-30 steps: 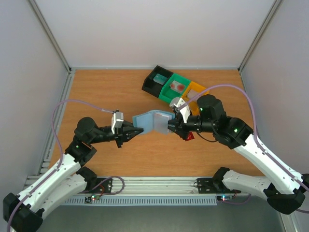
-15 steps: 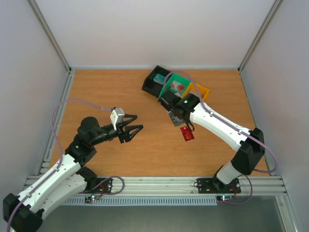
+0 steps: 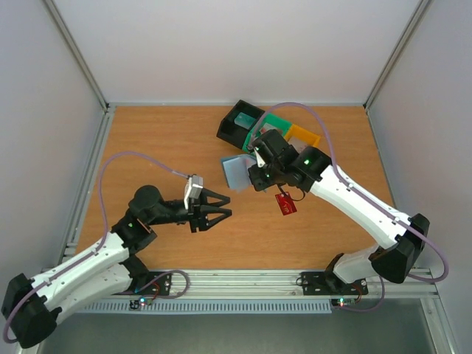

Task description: Take the credit cards out of the card holder

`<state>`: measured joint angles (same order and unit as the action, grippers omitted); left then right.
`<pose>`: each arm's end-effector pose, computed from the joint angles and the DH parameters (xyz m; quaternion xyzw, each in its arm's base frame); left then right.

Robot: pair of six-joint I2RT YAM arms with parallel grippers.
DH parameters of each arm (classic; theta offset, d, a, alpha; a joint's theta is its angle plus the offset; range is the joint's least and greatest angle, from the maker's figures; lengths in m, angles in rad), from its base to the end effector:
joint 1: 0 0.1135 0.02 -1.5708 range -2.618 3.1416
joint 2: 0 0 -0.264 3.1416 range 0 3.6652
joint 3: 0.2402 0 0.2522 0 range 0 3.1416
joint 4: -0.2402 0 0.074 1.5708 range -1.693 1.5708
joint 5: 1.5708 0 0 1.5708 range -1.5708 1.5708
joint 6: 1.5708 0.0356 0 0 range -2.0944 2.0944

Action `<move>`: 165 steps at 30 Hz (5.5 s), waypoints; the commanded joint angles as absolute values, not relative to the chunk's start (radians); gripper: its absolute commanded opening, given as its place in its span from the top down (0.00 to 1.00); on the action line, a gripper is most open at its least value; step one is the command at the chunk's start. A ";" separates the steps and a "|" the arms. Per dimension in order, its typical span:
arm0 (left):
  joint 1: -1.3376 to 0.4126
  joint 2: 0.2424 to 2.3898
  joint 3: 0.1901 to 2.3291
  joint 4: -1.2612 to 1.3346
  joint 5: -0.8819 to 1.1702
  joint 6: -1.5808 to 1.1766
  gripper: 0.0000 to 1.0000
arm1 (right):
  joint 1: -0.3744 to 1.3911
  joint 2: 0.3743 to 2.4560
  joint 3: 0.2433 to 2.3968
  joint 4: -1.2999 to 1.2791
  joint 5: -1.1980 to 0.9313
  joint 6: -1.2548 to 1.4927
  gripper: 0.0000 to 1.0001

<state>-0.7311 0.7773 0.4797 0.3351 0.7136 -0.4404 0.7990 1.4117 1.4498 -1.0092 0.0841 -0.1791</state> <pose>0.1217 -0.1405 0.2880 0.3431 0.6067 -0.5750 0.4284 0.1991 0.2003 0.3531 -0.4375 0.8485 0.0518 0.2933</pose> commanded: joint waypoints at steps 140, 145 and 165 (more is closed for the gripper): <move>-0.517 0.629 0.439 0.435 0.742 -0.588 1.00 | 0.746 1.143 1.098 -0.763 -0.408 -0.362 0.02; -0.517 0.629 0.445 0.454 0.770 -0.586 1.00 | 0.777 1.022 1.072 -0.556 -0.728 -0.425 0.01; -0.518 0.620 0.457 0.522 0.797 -0.707 1.00 | 0.782 1.164 1.189 -0.337 -0.738 -0.272 0.45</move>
<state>-0.5209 0.6319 0.4362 0.4419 0.7677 -0.6849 0.7746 1.1416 1.1770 -0.4206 -0.6807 -0.3073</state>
